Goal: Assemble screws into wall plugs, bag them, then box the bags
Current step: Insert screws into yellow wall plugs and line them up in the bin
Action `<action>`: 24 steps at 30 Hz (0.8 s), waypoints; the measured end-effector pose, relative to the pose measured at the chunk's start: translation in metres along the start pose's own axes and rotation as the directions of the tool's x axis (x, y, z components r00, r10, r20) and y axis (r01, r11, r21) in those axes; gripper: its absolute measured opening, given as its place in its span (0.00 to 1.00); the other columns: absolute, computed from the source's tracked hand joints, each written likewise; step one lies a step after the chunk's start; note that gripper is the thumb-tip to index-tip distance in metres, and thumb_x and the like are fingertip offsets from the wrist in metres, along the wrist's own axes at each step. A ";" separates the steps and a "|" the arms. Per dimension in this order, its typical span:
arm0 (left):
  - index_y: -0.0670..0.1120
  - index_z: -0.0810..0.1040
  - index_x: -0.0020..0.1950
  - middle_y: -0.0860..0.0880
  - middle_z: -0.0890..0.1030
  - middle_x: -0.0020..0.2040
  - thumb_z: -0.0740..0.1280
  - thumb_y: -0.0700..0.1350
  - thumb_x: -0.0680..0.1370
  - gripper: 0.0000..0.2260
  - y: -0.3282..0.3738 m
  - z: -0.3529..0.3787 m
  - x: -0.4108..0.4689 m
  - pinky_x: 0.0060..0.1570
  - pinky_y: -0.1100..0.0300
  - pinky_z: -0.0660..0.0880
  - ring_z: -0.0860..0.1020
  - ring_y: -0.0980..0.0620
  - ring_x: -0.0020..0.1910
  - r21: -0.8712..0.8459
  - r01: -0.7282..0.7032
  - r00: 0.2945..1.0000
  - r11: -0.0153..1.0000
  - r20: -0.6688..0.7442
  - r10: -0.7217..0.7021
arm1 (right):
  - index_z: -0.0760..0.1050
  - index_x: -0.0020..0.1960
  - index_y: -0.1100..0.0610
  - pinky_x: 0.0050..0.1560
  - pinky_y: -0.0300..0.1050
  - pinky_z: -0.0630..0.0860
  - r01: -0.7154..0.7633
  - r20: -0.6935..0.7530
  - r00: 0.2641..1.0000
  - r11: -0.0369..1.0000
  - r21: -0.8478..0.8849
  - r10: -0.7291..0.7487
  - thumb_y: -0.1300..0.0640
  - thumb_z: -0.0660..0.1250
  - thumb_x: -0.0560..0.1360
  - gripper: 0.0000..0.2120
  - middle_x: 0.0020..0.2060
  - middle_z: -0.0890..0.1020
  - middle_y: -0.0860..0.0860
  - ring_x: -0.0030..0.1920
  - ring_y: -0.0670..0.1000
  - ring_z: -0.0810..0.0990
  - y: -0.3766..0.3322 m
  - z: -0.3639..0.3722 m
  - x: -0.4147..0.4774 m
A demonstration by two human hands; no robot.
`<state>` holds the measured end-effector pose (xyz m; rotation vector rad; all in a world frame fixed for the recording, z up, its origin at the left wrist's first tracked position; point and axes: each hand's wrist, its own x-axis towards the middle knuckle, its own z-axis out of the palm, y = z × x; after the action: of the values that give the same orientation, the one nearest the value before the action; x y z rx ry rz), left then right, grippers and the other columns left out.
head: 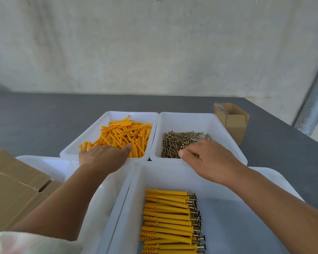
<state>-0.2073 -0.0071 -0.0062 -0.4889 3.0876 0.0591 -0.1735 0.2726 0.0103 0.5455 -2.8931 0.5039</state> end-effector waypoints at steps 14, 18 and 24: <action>0.60 0.76 0.60 0.55 0.75 0.65 0.47 0.63 0.78 0.22 0.001 -0.005 0.001 0.66 0.41 0.57 0.69 0.48 0.67 -0.041 -0.080 0.996 0.996 0.041 0.082 | 0.68 0.34 0.55 0.37 0.46 0.69 -0.126 0.089 0.987 0.987 -0.096 0.134 0.35 0.41 0.80 0.31 0.34 0.73 0.50 0.37 0.49 0.73 0.010 0.010 0.004; 0.55 0.78 0.51 0.56 0.74 0.52 0.49 0.56 0.79 0.18 0.001 -0.008 0.000 0.66 0.41 0.60 0.71 0.48 0.58 -0.051 -0.097 0.994 0.994 0.055 0.100 | 0.71 0.38 0.54 0.49 0.50 0.73 -0.096 0.043 0.994 0.995 -0.008 0.097 0.39 0.44 0.82 0.28 0.41 0.73 0.48 0.44 0.50 0.75 0.009 0.005 0.004; 0.50 0.77 0.40 0.52 0.76 0.43 0.54 0.55 0.77 0.15 0.004 -0.008 0.000 0.67 0.41 0.63 0.71 0.48 0.47 -0.074 -0.021 1.000 0.997 0.006 0.021 | 0.75 0.67 0.51 0.60 0.40 0.65 -0.027 -0.056 0.998 0.995 0.099 0.033 0.43 0.49 0.83 0.22 0.65 0.73 0.47 0.65 0.48 0.71 0.003 0.000 0.003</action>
<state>-0.2085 -0.0040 0.0018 -0.4572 3.0935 0.1762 -0.1775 0.2746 0.0097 0.4937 -2.8377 0.6578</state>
